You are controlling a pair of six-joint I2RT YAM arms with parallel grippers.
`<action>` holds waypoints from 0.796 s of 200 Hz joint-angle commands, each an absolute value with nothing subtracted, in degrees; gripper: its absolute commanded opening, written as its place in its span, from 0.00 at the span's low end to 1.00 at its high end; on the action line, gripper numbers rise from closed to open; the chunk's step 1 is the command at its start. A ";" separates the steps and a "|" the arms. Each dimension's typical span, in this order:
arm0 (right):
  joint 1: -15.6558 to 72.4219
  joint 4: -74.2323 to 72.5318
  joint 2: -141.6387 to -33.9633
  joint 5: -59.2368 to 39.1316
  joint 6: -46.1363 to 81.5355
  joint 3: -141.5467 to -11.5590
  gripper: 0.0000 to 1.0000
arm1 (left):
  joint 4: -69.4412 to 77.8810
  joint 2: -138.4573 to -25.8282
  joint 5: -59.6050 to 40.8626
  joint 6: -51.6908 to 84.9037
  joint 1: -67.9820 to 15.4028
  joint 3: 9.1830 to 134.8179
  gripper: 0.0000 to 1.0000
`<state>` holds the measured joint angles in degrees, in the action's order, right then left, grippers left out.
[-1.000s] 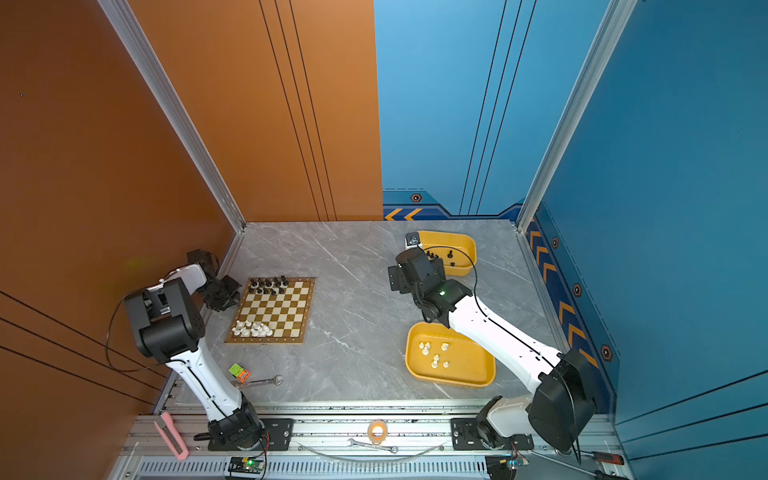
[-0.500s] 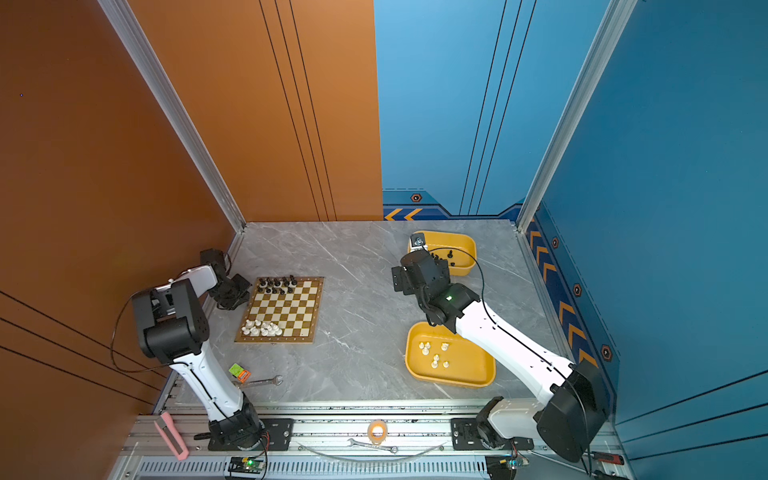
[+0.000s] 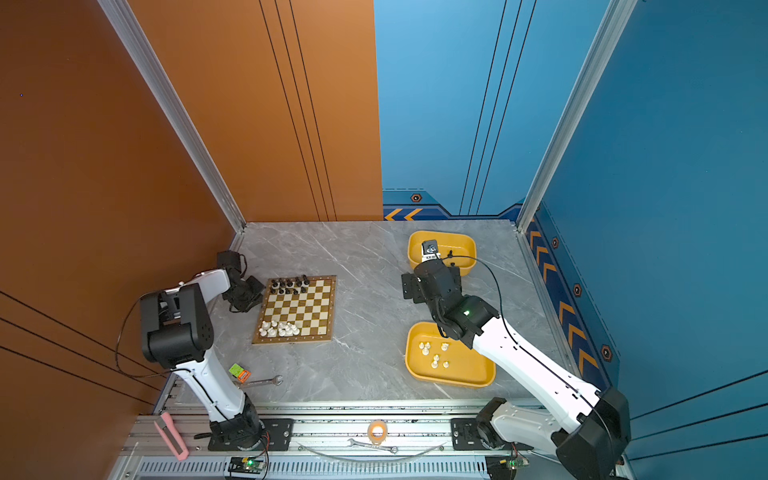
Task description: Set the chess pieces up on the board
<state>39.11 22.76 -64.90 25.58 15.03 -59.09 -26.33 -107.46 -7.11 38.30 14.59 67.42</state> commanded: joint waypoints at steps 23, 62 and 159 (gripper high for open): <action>39.20 26.62 -59.83 27.01 16.43 -55.91 1.00 | -29.26 -108.00 -8.11 41.68 9.62 64.87 0.07; 39.20 27.63 -56.61 28.00 17.70 -54.28 1.00 | -28.93 -108.01 -8.23 45.09 4.80 64.43 0.05; 39.24 31.02 -49.84 31.10 20.56 -51.32 1.00 | -28.48 -106.52 -8.75 50.77 -4.68 63.01 0.05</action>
<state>39.11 28.18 -51.05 28.84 18.68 -52.12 -24.60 -106.06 -7.38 48.58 -1.52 65.25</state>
